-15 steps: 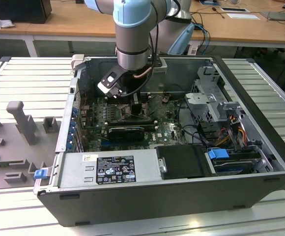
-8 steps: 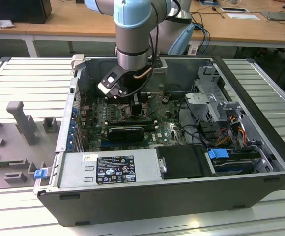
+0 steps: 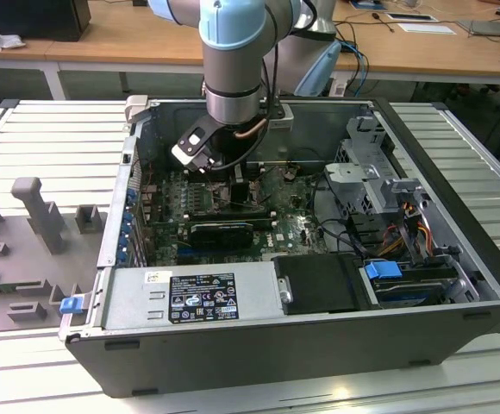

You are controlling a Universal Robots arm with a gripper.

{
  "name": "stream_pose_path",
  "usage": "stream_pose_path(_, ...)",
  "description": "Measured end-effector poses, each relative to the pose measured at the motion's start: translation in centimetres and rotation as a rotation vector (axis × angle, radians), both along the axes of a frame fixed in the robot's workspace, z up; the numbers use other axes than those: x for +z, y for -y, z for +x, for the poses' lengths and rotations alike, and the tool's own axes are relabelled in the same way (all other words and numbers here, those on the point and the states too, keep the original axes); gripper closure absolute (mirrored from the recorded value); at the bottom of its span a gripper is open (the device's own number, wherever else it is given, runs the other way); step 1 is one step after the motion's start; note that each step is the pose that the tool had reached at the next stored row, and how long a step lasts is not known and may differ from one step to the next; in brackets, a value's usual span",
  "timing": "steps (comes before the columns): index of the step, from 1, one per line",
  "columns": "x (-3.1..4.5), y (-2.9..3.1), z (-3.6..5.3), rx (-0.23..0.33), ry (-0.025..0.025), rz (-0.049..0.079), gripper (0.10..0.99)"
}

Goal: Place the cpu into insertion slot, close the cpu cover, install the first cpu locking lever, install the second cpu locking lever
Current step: 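Place the cpu into insertion slot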

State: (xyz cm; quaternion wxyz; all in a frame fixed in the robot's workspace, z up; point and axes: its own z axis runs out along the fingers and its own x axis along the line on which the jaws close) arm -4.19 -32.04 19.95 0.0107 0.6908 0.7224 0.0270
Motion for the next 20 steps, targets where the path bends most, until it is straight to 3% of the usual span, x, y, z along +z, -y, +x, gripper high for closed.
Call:
stream_pose_path(4,0.81,0.00,0.00,0.000,0.0000,0.000,0.471)
stream_pose_path(6,1.01,0.00,0.00,0.000,-0.0001,0.000,0.553)
stream_pose_path(7,1.09,0.00,0.00,0.000,-0.0002,0.000,0.553)
stream_pose_path(9,1.24,0.00,0.01,0.000,-0.0005,0.000,0.678)
stream_pose_path(10,1.34,0.00,0.02,0.000,-0.0006,0.000,0.859)
stream_pose_path(11,1.44,0.00,0.03,0.000,-0.0009,0.000,0.859)
stream_pose_path(12,1.56,0.00,0.04,0.000,-0.0011,0.000,0.980)
stream_pose_path(20,2.49,0.00,0.04,-0.001,-0.0012,0.000,0.980)
